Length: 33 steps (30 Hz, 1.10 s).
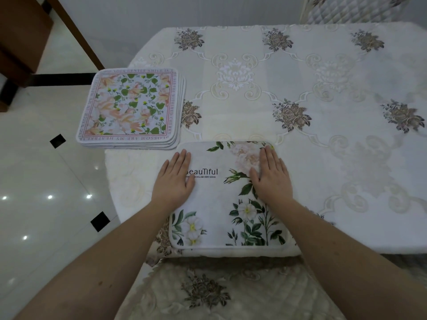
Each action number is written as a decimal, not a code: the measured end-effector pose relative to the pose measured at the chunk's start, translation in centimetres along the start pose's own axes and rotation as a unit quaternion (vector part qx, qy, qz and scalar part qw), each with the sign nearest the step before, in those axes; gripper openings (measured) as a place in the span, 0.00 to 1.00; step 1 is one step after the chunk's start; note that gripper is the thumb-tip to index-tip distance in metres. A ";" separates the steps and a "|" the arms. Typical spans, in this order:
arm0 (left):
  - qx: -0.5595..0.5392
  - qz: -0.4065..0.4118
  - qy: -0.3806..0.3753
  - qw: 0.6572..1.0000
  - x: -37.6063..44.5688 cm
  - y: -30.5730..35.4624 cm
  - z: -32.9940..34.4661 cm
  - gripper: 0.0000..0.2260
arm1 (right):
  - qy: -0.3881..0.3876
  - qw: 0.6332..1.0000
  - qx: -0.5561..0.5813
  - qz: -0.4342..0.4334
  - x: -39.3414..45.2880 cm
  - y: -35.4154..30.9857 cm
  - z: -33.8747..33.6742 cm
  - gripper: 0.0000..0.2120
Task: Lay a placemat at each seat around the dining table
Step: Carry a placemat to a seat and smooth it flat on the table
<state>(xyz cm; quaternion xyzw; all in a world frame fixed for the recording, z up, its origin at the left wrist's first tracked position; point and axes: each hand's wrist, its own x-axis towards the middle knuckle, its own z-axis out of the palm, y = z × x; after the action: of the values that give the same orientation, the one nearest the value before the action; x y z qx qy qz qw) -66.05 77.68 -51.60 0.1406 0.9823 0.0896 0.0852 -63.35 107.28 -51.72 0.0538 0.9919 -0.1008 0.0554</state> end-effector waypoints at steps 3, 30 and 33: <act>0.024 0.027 -0.013 0.999 -0.8 -0.9 -0.5 0.31 | -0.016 1.000 0.005 -0.021 -0.3 0.8 -0.4 0.32; 0.024 0.055 0.007 0.998 -5.8 7.2 2.8 0.28 | -0.003 0.998 0.028 -0.059 -8.1 -6.8 2.5 0.31; 0.042 0.091 -0.007 0.995 -6.4 6.3 2.5 0.28 | -0.002 0.998 0.022 -0.061 -8.6 -5.9 2.3 0.30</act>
<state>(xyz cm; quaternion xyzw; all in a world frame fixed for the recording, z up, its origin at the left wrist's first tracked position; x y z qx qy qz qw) -57.89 82.17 -51.86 0.2338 0.9676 0.0548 0.0779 -55.33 100.21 -51.72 -0.0054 0.9908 -0.1254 0.0498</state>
